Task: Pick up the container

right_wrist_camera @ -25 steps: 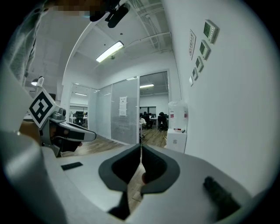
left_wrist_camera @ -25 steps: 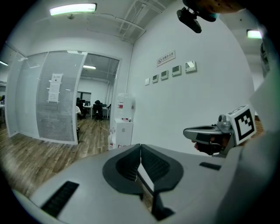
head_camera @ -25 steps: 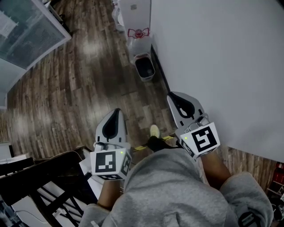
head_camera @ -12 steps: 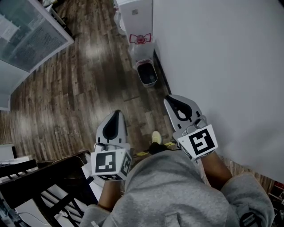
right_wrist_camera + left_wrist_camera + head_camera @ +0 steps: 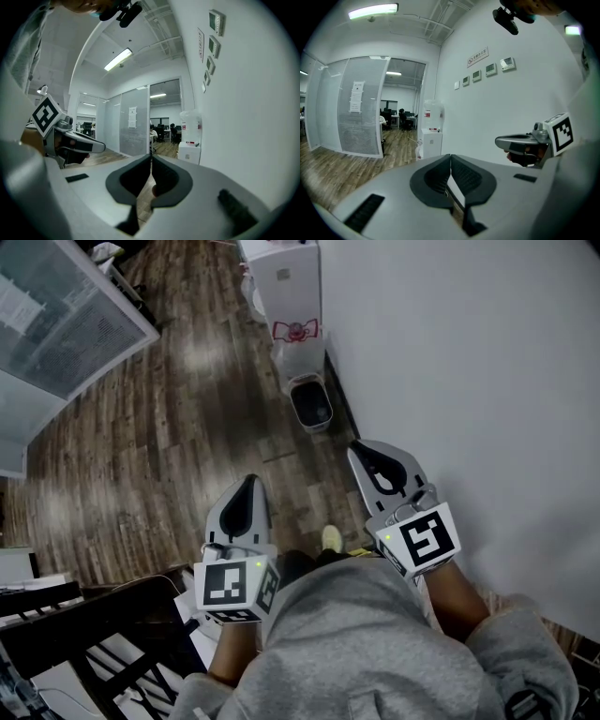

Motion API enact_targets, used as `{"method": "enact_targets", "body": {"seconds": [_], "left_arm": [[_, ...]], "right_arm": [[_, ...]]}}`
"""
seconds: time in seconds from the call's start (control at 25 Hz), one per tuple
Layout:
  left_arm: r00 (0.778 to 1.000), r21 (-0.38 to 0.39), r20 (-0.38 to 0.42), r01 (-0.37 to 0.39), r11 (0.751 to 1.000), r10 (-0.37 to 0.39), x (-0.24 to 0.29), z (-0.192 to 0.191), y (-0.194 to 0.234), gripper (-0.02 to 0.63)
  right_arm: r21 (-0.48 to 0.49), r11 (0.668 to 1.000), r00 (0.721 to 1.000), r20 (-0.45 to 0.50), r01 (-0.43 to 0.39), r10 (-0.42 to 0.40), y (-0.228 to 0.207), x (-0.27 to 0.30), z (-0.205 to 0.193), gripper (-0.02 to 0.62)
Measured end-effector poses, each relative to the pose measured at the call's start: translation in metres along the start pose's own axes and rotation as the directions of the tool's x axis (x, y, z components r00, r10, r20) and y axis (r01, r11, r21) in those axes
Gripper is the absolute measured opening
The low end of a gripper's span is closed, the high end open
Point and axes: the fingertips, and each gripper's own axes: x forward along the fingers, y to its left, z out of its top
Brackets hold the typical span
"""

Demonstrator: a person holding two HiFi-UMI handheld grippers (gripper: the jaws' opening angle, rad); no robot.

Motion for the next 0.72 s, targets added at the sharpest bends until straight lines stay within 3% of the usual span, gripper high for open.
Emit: {"method": "enact_targets", "body": {"seconds": [0.72], "left_arm": [[0.999,0.039,0.034,0.008,0.999,-0.009,-0.009,0.006,-0.02,0.015]], "right_arm": [[0.021,1.0,0.998,0.066,-0.007,0.006,0.0,-0.013,0.006,0.028]]}}
